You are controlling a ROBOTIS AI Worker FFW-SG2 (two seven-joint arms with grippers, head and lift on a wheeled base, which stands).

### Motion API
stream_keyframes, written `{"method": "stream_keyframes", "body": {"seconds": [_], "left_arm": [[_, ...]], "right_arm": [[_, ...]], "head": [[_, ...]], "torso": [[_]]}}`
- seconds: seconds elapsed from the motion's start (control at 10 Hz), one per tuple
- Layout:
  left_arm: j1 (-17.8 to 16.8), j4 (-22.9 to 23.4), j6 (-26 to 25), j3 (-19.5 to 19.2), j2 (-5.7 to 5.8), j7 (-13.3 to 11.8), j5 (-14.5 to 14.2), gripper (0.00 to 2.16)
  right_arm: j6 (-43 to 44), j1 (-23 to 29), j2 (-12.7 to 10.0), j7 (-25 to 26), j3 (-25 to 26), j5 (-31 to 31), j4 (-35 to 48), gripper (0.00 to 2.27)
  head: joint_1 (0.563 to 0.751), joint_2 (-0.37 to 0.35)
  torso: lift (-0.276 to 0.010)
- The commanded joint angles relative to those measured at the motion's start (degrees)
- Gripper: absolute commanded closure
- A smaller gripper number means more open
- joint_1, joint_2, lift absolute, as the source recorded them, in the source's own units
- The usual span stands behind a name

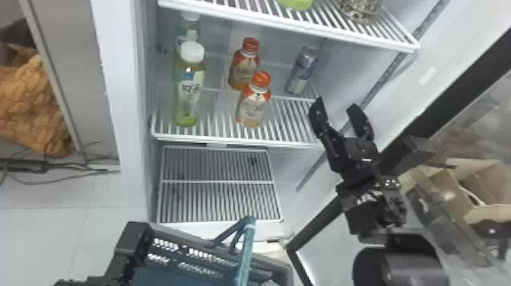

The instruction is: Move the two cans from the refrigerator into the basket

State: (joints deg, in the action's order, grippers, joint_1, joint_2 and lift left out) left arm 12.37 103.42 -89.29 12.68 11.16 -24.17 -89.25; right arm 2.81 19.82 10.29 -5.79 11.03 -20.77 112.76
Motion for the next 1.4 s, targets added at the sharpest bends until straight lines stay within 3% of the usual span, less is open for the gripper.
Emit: {"method": "stream_keyframes", "body": {"seconds": [0.0, 0.6, 1.3], "left_arm": [[0.0, 0.0, -0.7, 0.0, 0.0, 0.0, -0.1, 1.21], [0.0, 0.0, -0.7, 0.0, 0.18, 0.0, -0.2, 1.21], [-0.4, 0.0, -0.7, 0.0, 0.35, 0.0, -0.4, 1.21]], "right_arm": [[0.1, -2.2, 0.2, 0.3, -0.4, 0.2, -2.9, 0.26], [1.1, -9.7, 1.3, 2.4, -3.0, 4.0, -11.7, 0.26], [1.1, -17.7, 2.0, 3.0, -5.3, 3.7, -18.3, 0.26]], "head": [[0.695, -0.35], [0.695, -0.35], [0.695, -0.35]], "torso": [[-0.266], [-0.266], [-0.266]]}}
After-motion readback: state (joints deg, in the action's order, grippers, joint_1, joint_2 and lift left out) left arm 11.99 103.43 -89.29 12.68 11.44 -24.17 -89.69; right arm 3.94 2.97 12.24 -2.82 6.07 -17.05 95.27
